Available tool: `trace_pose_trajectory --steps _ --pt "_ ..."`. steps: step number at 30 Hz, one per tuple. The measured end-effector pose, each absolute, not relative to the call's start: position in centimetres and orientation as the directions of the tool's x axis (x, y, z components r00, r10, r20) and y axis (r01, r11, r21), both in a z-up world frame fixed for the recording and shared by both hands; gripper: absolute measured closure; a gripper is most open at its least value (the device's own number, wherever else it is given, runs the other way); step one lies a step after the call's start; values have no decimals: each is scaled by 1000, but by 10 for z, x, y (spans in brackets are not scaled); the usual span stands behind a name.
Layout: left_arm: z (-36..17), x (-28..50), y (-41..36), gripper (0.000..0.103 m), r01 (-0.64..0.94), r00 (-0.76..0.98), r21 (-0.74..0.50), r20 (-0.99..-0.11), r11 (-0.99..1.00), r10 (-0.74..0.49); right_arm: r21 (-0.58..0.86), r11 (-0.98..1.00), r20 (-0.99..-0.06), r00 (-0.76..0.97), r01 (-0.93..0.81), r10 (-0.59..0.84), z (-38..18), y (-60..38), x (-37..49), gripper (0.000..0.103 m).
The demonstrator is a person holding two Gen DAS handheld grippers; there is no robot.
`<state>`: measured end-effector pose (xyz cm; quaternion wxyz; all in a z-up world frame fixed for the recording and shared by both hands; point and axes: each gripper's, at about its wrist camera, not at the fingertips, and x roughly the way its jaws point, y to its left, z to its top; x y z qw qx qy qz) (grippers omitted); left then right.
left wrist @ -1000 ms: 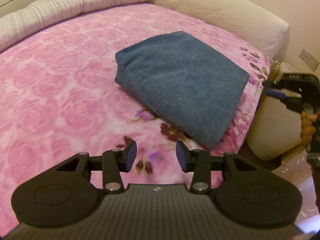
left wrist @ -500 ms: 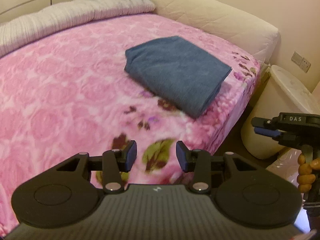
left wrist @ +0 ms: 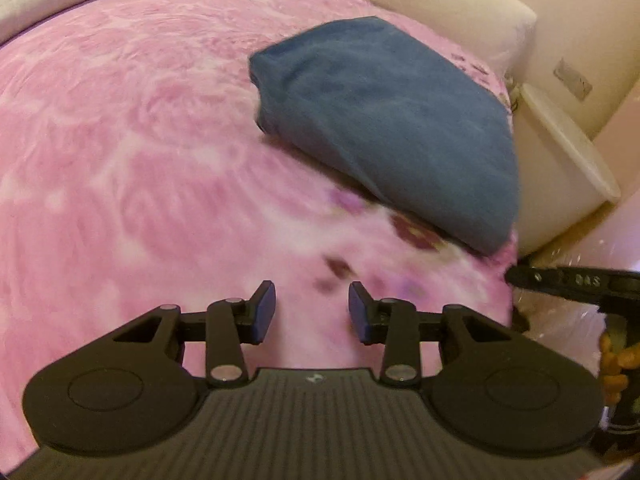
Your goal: Fold clothes
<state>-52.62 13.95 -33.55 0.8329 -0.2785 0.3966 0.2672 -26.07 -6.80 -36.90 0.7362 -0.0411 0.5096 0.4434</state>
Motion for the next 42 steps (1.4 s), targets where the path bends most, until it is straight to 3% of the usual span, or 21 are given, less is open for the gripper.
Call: trace_pose_trajectory --steps 7,16,26,30,32,33,37,42 --pt "-310 -509 208 71 -611 529 -329 -846 720 63 338 656 -873 36 -675 487 -340 -49 -263 64" --pt "-297 -484 278 71 -488 536 -362 -842 794 -55 384 705 -879 -2 -597 477 -317 -33 -272 57" --pt "-338 -454 330 73 -350 612 -548 -748 759 -258 310 738 -875 124 -600 468 -323 -3 -278 51" --pt "-348 -450 343 84 -314 659 -642 -678 700 -327 294 724 -867 145 -625 477 -326 7 -283 51" --pt "-354 -448 346 90 -296 658 -649 -671 701 -343 286 703 -863 145 -651 484 -329 14 -284 57" --pt "-354 -448 347 91 -284 659 -647 -668 708 -346 289 693 -863 134 -660 488 -331 17 -284 77" --pt "-353 -449 350 93 -223 665 -628 -657 746 -355 311 674 -863 99 -670 496 -327 16 -270 94" --pt "-365 -436 345 92 -204 624 -542 -714 815 -319 333 682 -863 81 -652 499 -337 9 -263 98"
